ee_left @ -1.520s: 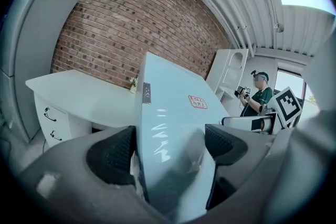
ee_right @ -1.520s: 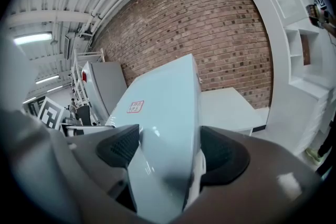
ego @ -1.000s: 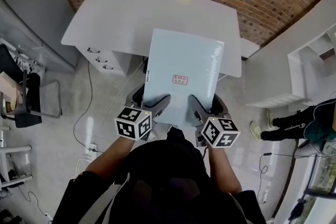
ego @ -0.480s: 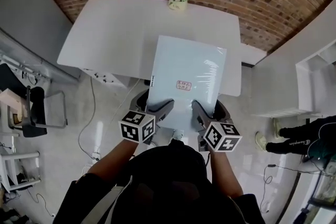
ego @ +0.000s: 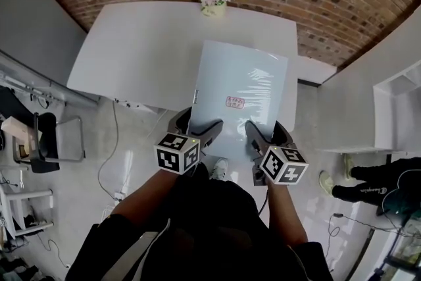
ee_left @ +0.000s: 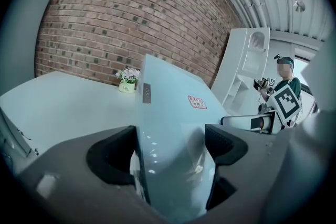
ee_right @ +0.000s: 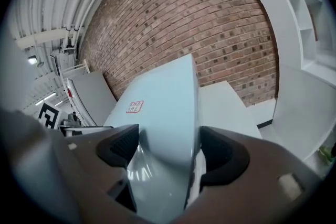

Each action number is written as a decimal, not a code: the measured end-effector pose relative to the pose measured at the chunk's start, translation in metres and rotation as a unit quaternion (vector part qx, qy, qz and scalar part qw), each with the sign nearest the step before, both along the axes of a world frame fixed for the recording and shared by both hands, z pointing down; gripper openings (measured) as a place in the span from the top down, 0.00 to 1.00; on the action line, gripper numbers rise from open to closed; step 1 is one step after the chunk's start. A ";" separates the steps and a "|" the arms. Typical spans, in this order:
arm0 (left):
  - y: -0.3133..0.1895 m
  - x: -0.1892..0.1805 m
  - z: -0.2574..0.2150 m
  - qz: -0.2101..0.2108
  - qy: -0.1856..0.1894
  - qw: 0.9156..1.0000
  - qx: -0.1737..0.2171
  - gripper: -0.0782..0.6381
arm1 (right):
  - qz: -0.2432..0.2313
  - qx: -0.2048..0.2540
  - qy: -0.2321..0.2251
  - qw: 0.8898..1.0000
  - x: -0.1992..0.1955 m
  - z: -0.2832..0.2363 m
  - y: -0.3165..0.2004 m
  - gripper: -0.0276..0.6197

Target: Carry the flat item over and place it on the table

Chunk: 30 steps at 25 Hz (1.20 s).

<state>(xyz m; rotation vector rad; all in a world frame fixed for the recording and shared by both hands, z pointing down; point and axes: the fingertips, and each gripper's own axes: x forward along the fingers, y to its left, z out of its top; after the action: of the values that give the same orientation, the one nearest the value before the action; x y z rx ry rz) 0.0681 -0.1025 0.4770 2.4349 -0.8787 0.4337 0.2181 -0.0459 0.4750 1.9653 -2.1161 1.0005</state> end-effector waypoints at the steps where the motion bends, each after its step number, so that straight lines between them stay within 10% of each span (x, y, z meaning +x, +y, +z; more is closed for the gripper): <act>1: -0.003 0.004 0.002 0.001 -0.001 1.000 -0.001 0.29 | 0.000 -0.002 -0.001 1.000 0.004 0.002 -0.003 0.39; 30: -0.161 0.113 0.115 0.040 -0.037 0.991 -0.126 0.28 | 0.023 -0.163 -0.026 0.986 0.111 0.110 -0.156 0.38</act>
<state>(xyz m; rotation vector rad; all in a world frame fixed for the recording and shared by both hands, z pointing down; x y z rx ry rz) 0.1808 -0.2638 0.5922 2.2389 -0.7097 0.6290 0.3294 -0.2016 0.5852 1.8505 -1.7956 1.3226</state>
